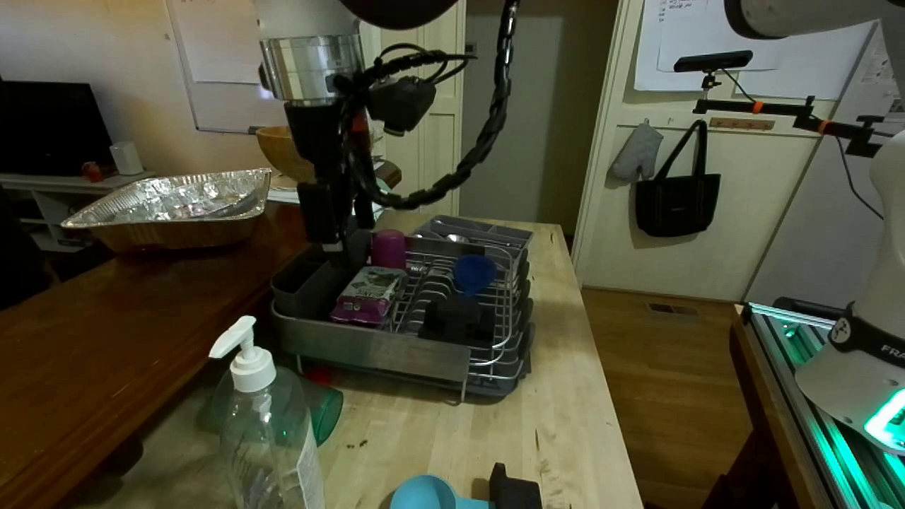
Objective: Put the blue cup into the dishwasher
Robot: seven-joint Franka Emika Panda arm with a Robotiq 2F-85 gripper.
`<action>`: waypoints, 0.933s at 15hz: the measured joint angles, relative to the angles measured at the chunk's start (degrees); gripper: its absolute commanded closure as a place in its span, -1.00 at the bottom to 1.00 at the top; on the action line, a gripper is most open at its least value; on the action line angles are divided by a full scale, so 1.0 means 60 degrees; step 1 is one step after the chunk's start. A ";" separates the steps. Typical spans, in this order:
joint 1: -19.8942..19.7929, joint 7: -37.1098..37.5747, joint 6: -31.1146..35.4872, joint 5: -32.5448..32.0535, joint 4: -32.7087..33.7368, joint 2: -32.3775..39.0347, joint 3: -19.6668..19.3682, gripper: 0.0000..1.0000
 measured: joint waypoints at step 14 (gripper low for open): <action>0.1482 0.4373 0.1908 -0.0464 -0.1515 -0.0024 -0.0321 -1.00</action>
